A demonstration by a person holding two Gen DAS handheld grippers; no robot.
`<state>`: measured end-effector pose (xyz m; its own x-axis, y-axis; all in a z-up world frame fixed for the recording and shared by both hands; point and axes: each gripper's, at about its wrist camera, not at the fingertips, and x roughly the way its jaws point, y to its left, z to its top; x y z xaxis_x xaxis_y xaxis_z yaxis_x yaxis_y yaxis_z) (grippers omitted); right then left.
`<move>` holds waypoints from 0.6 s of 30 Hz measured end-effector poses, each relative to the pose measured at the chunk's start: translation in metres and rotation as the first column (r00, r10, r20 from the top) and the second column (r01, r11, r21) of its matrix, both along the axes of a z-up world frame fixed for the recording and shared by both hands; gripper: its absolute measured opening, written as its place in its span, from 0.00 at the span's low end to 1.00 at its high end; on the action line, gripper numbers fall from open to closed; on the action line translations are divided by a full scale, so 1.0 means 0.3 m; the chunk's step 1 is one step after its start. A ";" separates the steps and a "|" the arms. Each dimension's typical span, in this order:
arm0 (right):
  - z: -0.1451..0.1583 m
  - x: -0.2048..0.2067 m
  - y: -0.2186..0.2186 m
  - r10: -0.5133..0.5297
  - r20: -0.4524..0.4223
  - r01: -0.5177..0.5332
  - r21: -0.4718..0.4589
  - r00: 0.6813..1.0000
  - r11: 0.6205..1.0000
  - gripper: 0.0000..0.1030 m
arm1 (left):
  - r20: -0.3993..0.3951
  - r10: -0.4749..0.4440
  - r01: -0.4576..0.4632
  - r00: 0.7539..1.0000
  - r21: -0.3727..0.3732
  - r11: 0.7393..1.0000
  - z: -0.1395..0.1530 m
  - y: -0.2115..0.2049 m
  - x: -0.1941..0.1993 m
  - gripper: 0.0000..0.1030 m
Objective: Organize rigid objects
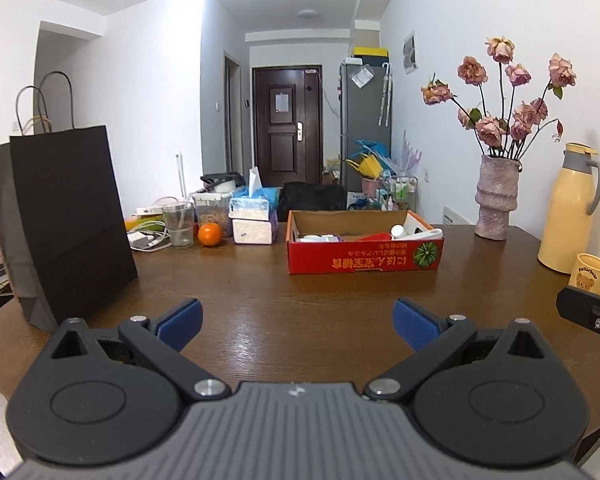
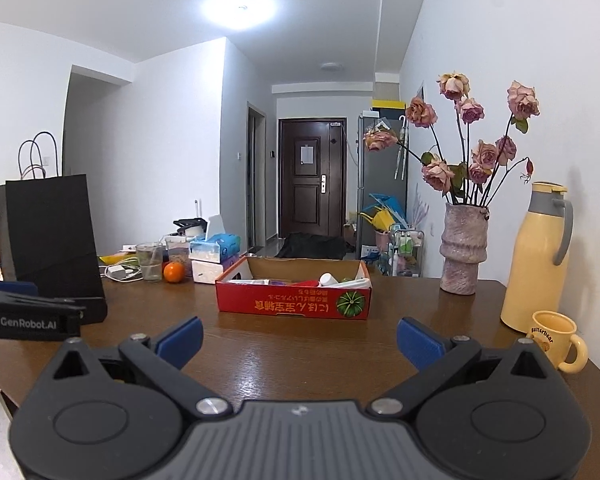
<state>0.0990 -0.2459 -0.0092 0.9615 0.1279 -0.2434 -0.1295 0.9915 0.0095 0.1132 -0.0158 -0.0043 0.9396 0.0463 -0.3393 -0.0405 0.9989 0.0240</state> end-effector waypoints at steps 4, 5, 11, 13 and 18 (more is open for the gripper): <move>0.003 -0.011 0.005 0.000 0.005 0.000 0.002 1.000 1.000 1.00 | 0.014 0.007 -0.007 1.000 -0.002 1.000 0.007 0.006 -0.013 1.00; 0.003 -0.013 0.007 0.000 0.005 0.000 0.001 1.000 1.000 1.00 | 0.013 0.006 -0.006 1.000 -0.002 1.000 0.007 0.005 -0.013 1.00; 0.004 -0.016 0.014 0.004 0.000 -0.004 -0.003 1.000 1.000 1.00 | 0.010 0.004 -0.004 1.000 -0.004 1.000 0.006 0.008 -0.018 1.00; 0.003 -0.016 0.015 0.004 0.000 -0.004 -0.003 1.000 1.000 1.00 | 0.007 0.005 -0.005 1.000 -0.004 1.000 0.002 0.012 -0.020 1.00; 0.003 -0.017 0.016 0.006 -0.001 -0.006 -0.003 1.000 1.000 1.00 | 0.006 0.006 -0.006 1.000 -0.005 1.000 0.000 0.013 -0.021 1.00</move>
<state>0.0940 -0.2412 -0.0083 0.9604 0.1330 -0.2447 -0.1355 0.9908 0.0066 0.1070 -0.0118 -0.0042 0.9413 0.0499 -0.3340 -0.0461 0.9988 0.0192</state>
